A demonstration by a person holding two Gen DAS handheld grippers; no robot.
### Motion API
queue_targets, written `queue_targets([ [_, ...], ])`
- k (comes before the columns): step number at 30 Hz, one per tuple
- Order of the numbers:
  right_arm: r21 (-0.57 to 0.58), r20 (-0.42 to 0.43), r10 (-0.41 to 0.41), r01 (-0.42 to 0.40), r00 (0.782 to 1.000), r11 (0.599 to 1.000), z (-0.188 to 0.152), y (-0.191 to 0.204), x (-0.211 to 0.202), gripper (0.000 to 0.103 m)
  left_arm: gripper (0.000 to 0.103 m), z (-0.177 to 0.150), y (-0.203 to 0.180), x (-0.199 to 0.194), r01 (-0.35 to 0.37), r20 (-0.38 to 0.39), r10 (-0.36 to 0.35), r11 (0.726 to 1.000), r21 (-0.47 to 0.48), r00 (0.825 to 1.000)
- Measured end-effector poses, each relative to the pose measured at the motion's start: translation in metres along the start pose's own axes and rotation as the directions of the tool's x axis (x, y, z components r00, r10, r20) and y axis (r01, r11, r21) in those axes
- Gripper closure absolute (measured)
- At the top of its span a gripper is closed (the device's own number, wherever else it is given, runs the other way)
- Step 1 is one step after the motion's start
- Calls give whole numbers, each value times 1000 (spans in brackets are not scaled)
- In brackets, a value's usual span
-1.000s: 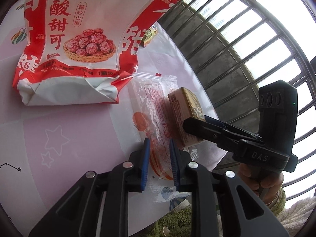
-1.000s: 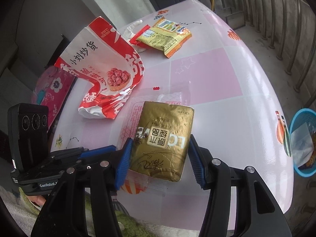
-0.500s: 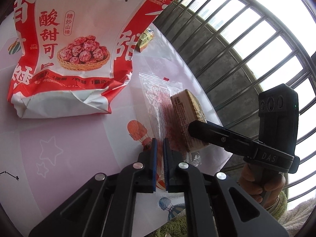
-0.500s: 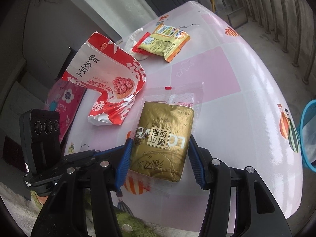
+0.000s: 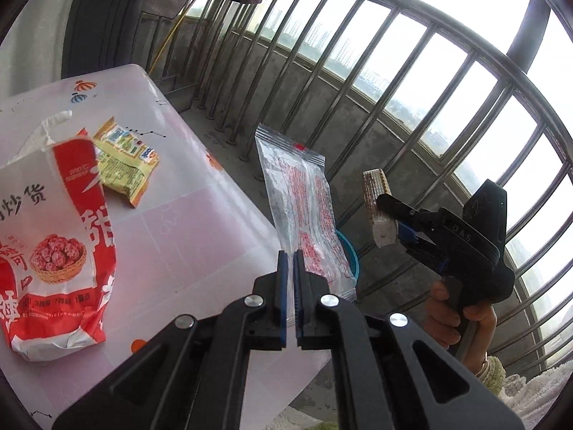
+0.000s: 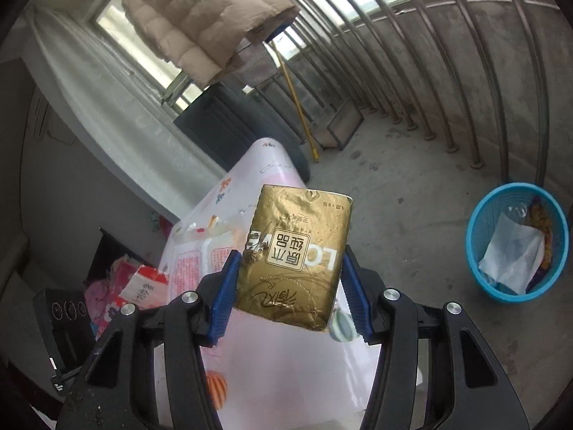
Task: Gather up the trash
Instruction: 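Carry packet and plastic bag to the blue wastebasket and release both inside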
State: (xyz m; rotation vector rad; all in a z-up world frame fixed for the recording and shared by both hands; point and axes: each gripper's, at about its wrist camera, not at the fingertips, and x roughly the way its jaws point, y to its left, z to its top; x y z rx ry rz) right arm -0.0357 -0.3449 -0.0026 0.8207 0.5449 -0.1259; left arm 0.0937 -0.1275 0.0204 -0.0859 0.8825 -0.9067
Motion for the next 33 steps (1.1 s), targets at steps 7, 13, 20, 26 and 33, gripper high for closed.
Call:
queue_targets([
  [7, 362, 49, -225, 192, 973, 912, 15, -126, -5, 51, 100, 57, -76, 118, 53, -193, -22, 987, 155, 981],
  [13, 507, -24, -285, 258, 958, 823, 11, -204, 26, 51, 100, 60, -119, 262, 12, -379, 111, 952, 306, 919],
  [20, 587, -154, -314, 342, 937, 734, 4, -287, 76, 43, 65, 23, -148, 380, 10, -438, 221, 885, 466, 871],
  [26, 651, -190, -352, 386, 917, 653, -29, -317, 70, 40, 49, 25, -134, 384, -1, -440, 162, 939, 345, 883],
  [33, 651, -55, -376, 319, 925, 688, -16, -283, 36, 40, 48, 57, -137, 314, -40, -284, 140, 942, 332, 948],
])
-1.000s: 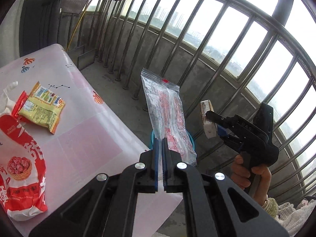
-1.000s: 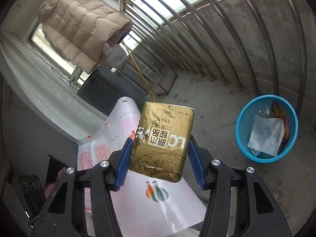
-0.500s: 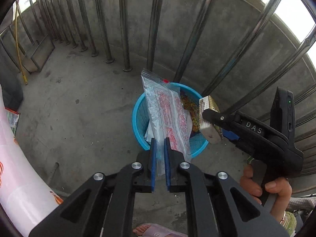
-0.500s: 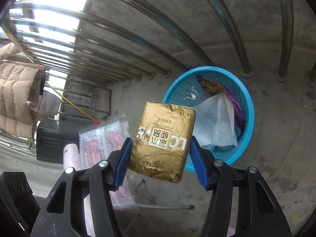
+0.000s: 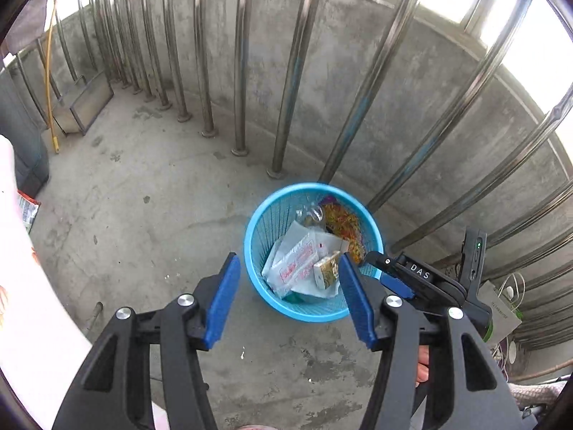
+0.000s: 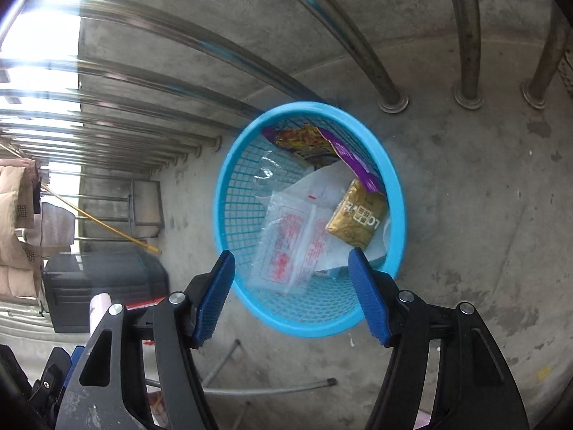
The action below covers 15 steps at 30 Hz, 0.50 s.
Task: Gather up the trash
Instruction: 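Carry packet and plastic bag to the blue wastebasket and release both inside, then move both tools back from the wastebasket to the table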
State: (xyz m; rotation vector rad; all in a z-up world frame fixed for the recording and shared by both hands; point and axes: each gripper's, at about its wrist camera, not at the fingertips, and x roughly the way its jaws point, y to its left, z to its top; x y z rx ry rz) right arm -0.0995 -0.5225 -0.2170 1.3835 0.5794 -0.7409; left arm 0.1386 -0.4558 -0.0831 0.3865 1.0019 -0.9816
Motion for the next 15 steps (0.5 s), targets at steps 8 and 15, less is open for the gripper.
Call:
queue_targets([
  [8, -241, -18, 302, -298, 953, 924, -37, 110, -64, 40, 36, -61, 13, -174, -31, 336, 43, 999, -39, 941],
  [15, -519, -290, 427, -516, 856, 681, -120, 205, -94, 41, 29, -181, 60, -273, -132, 418, 174, 983, -127, 892],
])
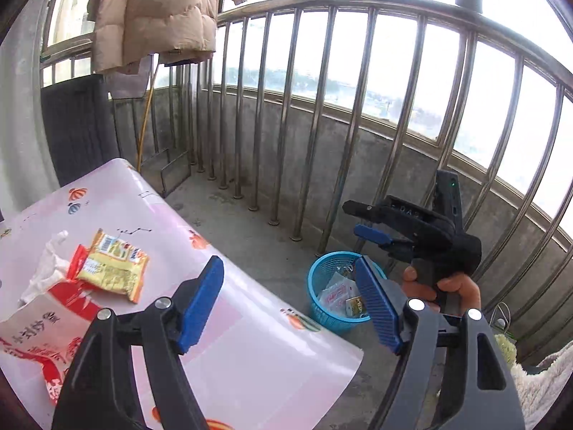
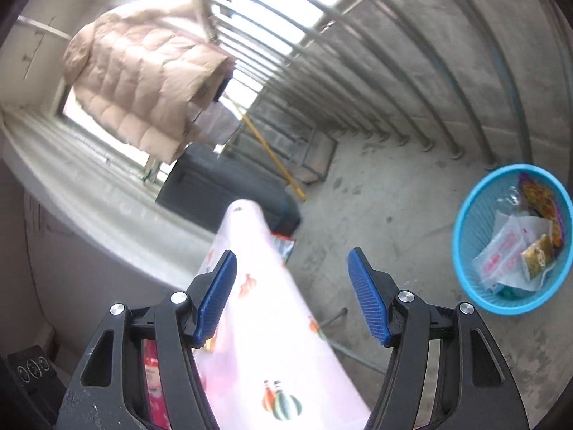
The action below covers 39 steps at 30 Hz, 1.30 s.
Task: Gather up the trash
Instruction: 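Move both tools back from the wastebasket to the table, then grasp the red-and-white snack bag with the right tool while the left tool grasps the yellow packet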
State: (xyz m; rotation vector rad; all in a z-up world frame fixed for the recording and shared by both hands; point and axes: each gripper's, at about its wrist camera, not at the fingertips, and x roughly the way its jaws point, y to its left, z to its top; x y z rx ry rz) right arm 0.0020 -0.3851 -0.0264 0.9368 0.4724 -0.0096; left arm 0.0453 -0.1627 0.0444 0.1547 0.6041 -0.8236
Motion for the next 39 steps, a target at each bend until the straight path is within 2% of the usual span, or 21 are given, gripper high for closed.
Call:
queue_targets([
  [2, -91, -71, 32, -39, 997, 995, -12, 31, 16, 41, 29, -22, 26, -28, -88, 7, 89, 995, -43, 996],
  [5, -200, -181, 60, -96, 982, 975, -36, 70, 44, 43, 29, -56, 67, -65, -184, 4, 187, 969, -162, 982],
  [9, -300, -347, 38, -149, 937, 942, -73, 113, 88, 49, 29, -95, 122, -97, -292, -13, 305, 899, -326, 952],
  [12, -398, -432, -12, -178, 902, 900, -103, 141, 117, 51, 29, -119, 164, -108, -306, -32, 329, 831, -464, 944],
  [14, -451, -458, -45, -189, 888, 872, -120, 153, 133, 52, 29, -130, 190, -109, -312, -40, 343, 793, -523, 938],
  [16, -479, -474, -78, -183, 877, 859, -130, 161, 146, 52, 29, -135, 209, -104, -337, -67, 362, 764, -550, 930],
  [18, -482, -493, -87, -188, 866, 856, -137, 168, 154, 52, 33, -138, 226, -96, -340, -82, 362, 742, -577, 929],
  [20, -499, -504, -106, -188, 857, 846, -141, 170, 167, 52, 33, -142, 240, -86, -317, -96, 326, 739, -595, 940],
  [22, -506, -521, -125, -187, 845, 842, -146, 171, 177, 52, 34, -144, 252, -71, -330, -139, 312, 721, -610, 940],
  [24, -490, -547, -124, -196, 828, 849, -146, 169, 182, 52, 43, -148, 262, -58, -312, -162, 273, 709, -632, 948],
  [25, -488, -554, -125, -199, 823, 850, -146, 169, 187, 52, 45, -151, 265, -53, -303, -165, 260, 699, -648, 952],
  [28, -509, -553, -142, -198, 821, 837, -149, 172, 194, 52, 53, -154, 271, -45, -286, -161, 241, 688, -667, 957],
  [32, -532, -545, -154, -198, 824, 823, -152, 175, 201, 53, 63, -152, 271, -39, -259, -147, 218, 701, -664, 965],
  [37, -506, -568, -145, -204, 810, 838, -159, 175, 204, 75, 74, -149, 269, -28, -245, -155, 190, 708, -662, 969],
  [39, -495, -574, -139, -207, 807, 844, -162, 176, 203, 79, 76, -150, 268, -27, -240, -153, 187, 707, -665, 971],
])
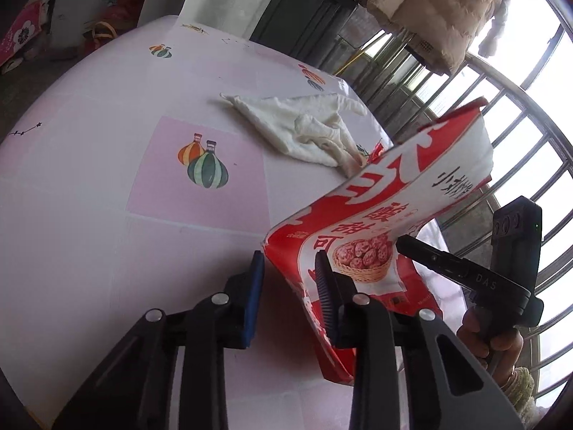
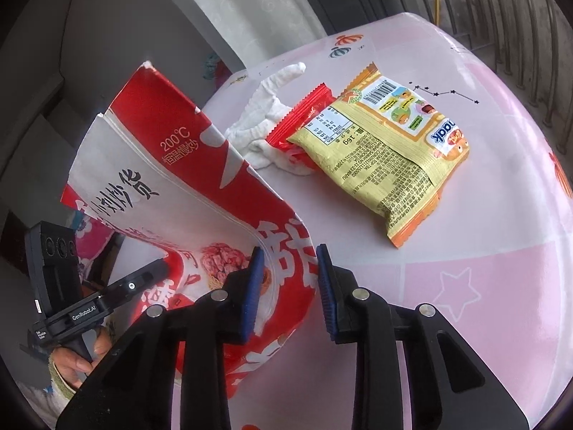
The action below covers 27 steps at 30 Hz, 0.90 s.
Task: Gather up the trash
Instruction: 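Grasp the red-and-white snack bag with the right tool while the left tool grasps the yellow packet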
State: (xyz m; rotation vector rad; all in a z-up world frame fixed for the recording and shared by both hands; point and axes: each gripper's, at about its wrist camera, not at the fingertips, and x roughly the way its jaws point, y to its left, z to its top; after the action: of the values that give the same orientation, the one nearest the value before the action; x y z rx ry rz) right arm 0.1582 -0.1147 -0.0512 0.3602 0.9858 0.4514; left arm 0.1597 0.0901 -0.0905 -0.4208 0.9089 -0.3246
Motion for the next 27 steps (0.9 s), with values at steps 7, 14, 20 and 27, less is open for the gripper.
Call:
queue_targets([
  [7, 4, -9, 49, -49, 999, 999, -5, 6, -4, 87, 79, 0, 1, 3, -7, 4, 7, 1000, -3, 1000],
  [14, 5, -5, 66, -66, 998, 998, -7, 12, -7, 83, 80, -2, -3, 4, -21, 5, 21, 1000, 16, 1000],
  [20, 6, 20, 49, -49, 999, 999, -8, 14, -6, 93, 80, -4, -4, 4, -21, 9, 21, 1000, 21, 1000],
  [27, 50, 72, 96, -100, 993, 994, -15, 0, -31, 102, 80, -6, 0, -21, 61, 63, -63, 998, 25, 996],
])
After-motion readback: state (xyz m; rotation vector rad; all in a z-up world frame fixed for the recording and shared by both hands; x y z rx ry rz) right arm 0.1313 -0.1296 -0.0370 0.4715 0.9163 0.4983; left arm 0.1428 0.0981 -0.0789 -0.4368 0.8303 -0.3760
